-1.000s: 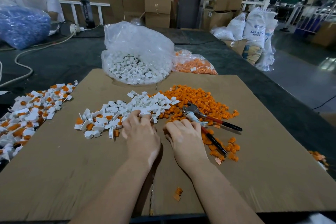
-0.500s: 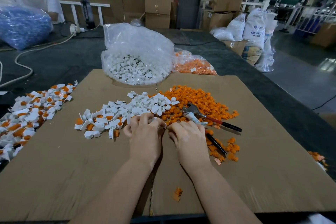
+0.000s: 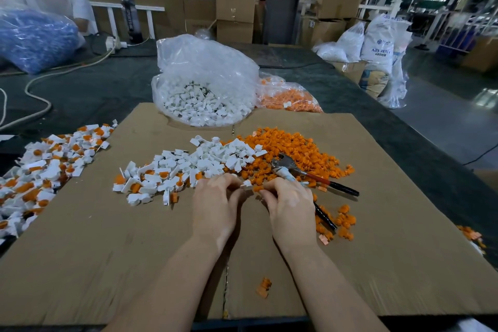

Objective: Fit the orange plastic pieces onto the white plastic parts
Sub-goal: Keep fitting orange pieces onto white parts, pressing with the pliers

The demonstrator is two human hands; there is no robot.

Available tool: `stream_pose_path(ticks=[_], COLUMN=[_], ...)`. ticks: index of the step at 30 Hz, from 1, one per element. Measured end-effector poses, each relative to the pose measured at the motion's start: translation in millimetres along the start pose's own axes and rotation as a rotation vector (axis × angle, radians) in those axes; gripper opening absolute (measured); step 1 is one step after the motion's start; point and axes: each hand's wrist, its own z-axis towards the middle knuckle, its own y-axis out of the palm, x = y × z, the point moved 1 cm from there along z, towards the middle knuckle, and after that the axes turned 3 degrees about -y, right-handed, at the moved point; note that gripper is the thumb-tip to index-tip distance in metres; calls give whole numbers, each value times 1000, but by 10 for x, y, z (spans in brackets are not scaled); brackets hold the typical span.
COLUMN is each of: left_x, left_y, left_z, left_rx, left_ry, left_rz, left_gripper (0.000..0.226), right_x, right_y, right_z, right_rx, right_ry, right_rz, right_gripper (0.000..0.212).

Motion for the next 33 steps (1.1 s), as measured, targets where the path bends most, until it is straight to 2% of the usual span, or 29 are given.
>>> stream_pose_path(ticks=[4,10,15,26,33], left_x=[-17,-31,-8,16,25], left_y=[12,-6,-20,-21,-64], left_z=[-20,-27,-36,-63,-40], left_rx=[-70,-115,-158,-226,-227], left_ry=[-44,-54,-55,1,-92], left_rz=[-147,-224,-245,-239,-372], left_gripper=[15,8,29,24,23], right_x=[-16,-25,-11,4,17], right_y=[-13,-6,10,13,2], right_z=[-3,-3,-3,-16,-7], right_rx=[-9,-64,-115,-201,-164], right_ry=[-17,-43,-24,-34,-19], right_rz=[26,6,-8,54,132], right_gripper=[11,14,22,25,18])
